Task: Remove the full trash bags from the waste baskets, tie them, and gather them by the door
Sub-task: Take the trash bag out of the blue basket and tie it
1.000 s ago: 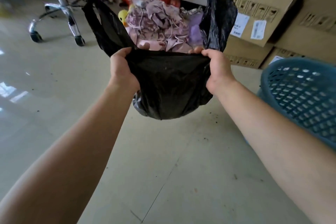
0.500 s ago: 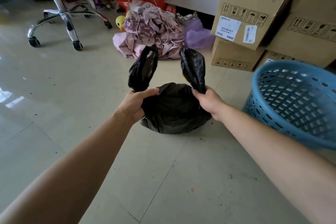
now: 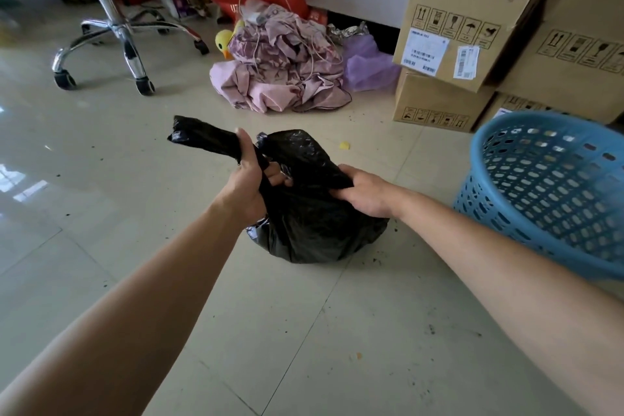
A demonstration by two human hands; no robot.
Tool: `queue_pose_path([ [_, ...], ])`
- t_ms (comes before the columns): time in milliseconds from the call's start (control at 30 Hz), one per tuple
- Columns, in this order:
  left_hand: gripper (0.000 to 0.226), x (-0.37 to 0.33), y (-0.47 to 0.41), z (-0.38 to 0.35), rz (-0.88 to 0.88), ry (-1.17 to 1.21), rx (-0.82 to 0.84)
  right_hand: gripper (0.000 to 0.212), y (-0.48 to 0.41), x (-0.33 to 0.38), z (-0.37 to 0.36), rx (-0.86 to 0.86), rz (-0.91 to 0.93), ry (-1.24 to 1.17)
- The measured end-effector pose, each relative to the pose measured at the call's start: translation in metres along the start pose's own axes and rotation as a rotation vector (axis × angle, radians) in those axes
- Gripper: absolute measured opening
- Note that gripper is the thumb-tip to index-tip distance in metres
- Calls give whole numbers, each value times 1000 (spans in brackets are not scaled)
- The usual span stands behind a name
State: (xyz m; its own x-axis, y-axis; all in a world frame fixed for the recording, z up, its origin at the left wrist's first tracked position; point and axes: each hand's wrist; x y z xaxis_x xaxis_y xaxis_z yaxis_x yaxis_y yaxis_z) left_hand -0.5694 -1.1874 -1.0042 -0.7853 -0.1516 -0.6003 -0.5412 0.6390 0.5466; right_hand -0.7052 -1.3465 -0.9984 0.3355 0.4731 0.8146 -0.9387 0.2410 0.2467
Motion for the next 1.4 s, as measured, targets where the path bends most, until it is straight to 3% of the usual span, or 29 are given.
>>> queue_pose_path([
  [100,61,1,3,3,-51,-149,40,44,3,6,-5,42,28,45],
  [167,46,-1,5,-2,-111,-205,-30,44,4,6,-10,90,31,137],
  [300,37,-18,4,-11,-126,54,-155,37,10,5,-14,26,76,53],
  [467,38,-14,2,-8,-129,105,-243,35,15,-7,-11,-23,138,159],
  [633,47,-18,1,11,-60,92,-107,39,20,-15,2,-237,157,14],
  [733,38,-20,4,11,30,-51,-65,33,18,-8,2,-333,162,-129],
  [833,23,-20,7,9,140,-84,-21,32,13,-1,-4,-456,233,-100],
  [900,25,-20,10,12,156,-160,20,32,13,1,-3,-488,293,-4],
  [967,32,-20,10,17,150,-293,76,27,15,2,3,-406,356,159],
  [1067,34,-18,13,21,137,-419,162,19,17,1,7,-147,344,446],
  [1167,39,-14,22,15,125,-564,320,17,17,-1,4,33,271,577],
  [1233,28,-10,27,10,128,-659,394,23,17,4,2,88,231,616],
  [1300,19,-5,31,0,127,-644,345,24,20,10,0,130,216,626],
  [1400,35,-1,31,-12,42,-572,232,24,17,12,-2,131,199,527],
])
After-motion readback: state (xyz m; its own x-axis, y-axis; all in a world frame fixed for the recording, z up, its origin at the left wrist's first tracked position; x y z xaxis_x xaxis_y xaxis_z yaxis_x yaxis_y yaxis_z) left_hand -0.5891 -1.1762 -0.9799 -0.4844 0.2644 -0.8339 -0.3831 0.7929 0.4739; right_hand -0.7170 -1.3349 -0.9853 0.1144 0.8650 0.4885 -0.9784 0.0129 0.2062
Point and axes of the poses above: each hand's wrist, its own y-axis away from the middle knuckle, its own z-axis out of the back of the hand, x = y × z, and after that the axes turned 8 degrees about z, right-handed
